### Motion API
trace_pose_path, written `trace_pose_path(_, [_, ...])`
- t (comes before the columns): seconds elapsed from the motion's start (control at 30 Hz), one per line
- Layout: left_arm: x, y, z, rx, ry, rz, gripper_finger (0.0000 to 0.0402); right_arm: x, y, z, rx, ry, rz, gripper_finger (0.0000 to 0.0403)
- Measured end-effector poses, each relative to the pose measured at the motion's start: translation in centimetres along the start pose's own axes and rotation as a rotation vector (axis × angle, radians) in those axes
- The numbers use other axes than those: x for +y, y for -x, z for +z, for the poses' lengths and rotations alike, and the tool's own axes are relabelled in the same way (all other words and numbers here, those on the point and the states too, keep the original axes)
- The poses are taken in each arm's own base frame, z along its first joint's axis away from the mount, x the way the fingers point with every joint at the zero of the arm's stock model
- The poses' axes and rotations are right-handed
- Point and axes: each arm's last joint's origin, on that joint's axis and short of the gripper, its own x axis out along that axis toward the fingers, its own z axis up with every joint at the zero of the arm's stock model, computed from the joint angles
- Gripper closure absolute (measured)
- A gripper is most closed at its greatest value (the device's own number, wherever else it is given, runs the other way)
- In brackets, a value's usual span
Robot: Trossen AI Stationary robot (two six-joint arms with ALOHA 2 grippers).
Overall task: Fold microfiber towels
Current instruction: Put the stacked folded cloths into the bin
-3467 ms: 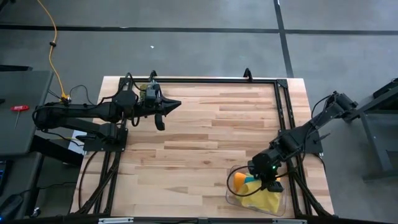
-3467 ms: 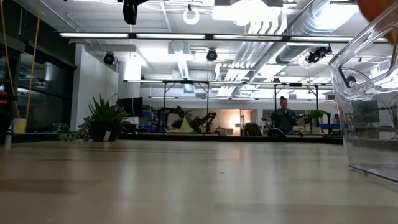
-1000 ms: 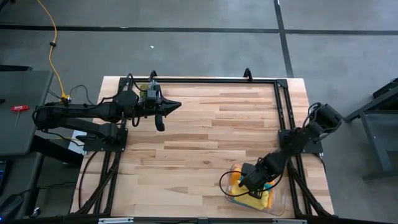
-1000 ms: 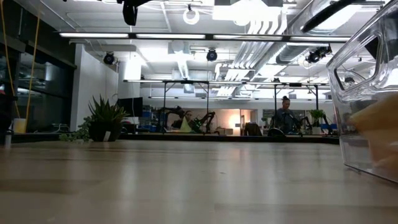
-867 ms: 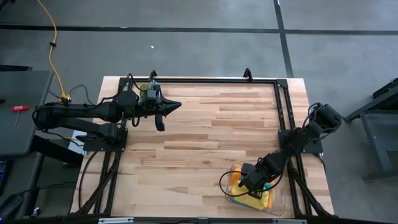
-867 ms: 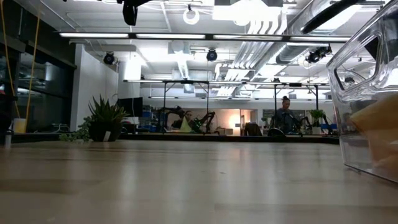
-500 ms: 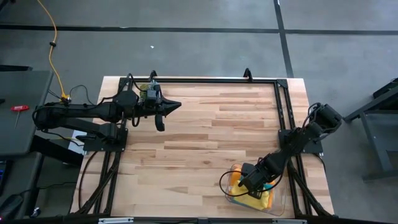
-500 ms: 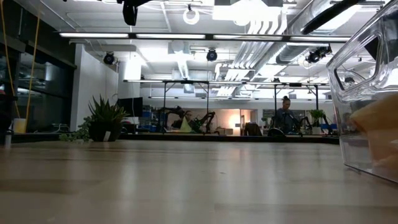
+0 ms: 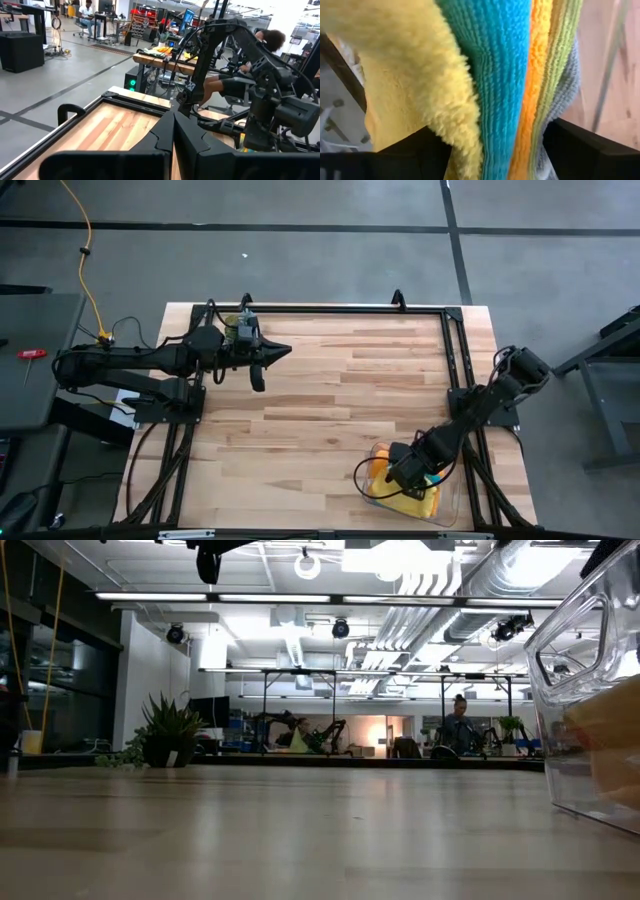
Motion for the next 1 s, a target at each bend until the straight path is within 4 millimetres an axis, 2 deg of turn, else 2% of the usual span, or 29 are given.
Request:
trace_pose_path(0.2, [0.0,0.0,0.0,0.003,0.0,0.001,0.0402,0.7,1.6,0.1,-0.002,0.083,-0.009,0.0125])
trace_pose_path(0.5, [0.0,0.0,0.0,0.005,-0.028,-0.013,0.0402,1.9,6.3,-0.7,0.015,0.222,-0.082,0.0126])
trace_pose_path(0.57, [-0.1,0.0,0.0,0.006,-0.038,-0.021,0.0402,2.4,7.1,-0.8,-0.011,0.235,-0.054,0.0133])
trace_pose_path(0.63, [-0.1,0.0,-0.1,0.007,-0.038,-0.021,0.0402,3.3,7.5,-0.6,-0.058,0.247,0.03,0.0155])
trace_pose_path(0.7, [0.0,0.0,-0.1,0.01,-0.038,-0.021,0.0401,4.3,7.6,-0.5,-0.111,0.249,0.119,0.0199])
trace_pose_path(0.77, [-0.1,0.0,-0.1,0.011,-0.043,-0.024,0.0401,5.0,7.3,-0.3,-0.136,0.233,0.155,0.0266])
trace_pose_path(0.83, [-0.1,0.0,-0.1,0.013,-0.043,-0.035,0.0401,5.4,6.5,-0.1,-0.125,0.206,0.132,0.035])
trace_pose_path(0.87, [-0.1,0.0,-0.1,0.014,-0.043,-0.04,0.0401,5.4,6.0,-0.1,-0.111,0.199,0.11,0.0375])
trace_pose_path(0.9, [-0.1,0.0,-0.1,0.016,-0.044,-0.04,0.0401,5.5,5.5,-0.1,-0.1,0.196,0.09,0.0385])
trace_pose_path(1.0, [-0.1,0.0,-0.2,0.022,-0.045,-0.04,0.0401,5.6,4.2,0.0,-0.072,0.196,0.023,0.0379])
